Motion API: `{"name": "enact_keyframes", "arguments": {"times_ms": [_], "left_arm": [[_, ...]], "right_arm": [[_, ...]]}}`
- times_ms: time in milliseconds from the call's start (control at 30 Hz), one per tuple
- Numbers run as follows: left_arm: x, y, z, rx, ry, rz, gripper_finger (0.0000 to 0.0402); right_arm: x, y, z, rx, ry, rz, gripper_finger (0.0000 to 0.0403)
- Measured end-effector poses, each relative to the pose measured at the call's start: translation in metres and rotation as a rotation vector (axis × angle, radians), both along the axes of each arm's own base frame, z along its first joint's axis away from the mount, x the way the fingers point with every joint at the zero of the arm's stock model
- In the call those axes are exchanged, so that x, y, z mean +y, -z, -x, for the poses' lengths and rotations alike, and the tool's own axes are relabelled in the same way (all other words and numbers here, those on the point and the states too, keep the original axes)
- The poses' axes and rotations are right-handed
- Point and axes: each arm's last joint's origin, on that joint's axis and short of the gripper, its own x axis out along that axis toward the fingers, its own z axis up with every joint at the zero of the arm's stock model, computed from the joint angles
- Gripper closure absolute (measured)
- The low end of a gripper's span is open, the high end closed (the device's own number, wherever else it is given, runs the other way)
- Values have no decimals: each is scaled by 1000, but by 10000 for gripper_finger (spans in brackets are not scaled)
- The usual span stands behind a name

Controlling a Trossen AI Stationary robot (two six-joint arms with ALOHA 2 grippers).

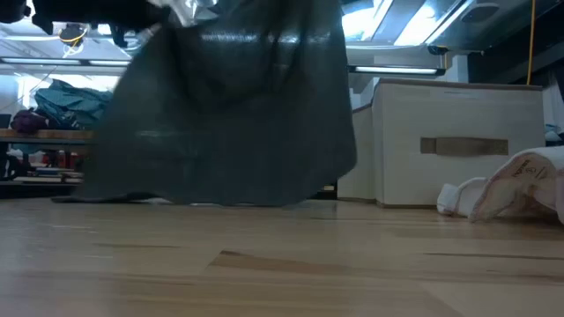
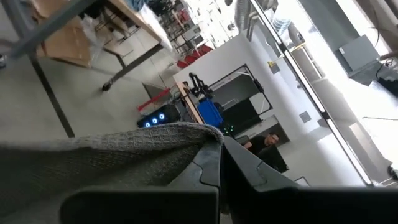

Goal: Fold towel
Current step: Fold the gray kitchen towel

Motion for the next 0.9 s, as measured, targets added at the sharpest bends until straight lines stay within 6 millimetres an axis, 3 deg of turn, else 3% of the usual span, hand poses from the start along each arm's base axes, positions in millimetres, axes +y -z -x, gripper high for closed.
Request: {"name": "enact_keyframes", "arguments": {"times_ms": [233, 467, 733, 900], "left_arm": [[-2, 38, -10, 272, 175, 289, 397], [-19, 61, -26, 367, 565, 613, 380], [-38, 48, -41, 283, 799, 605, 282], [-46, 25, -45, 123, 891, 435, 223]], "right_arm": [[33, 2, 1, 24, -113, 5, 393], [41, 3, -4, 2, -271, 5, 393], [44, 27, -29, 102, -272, 1, 393], [47, 44, -45, 166, -279, 2, 393]]}}
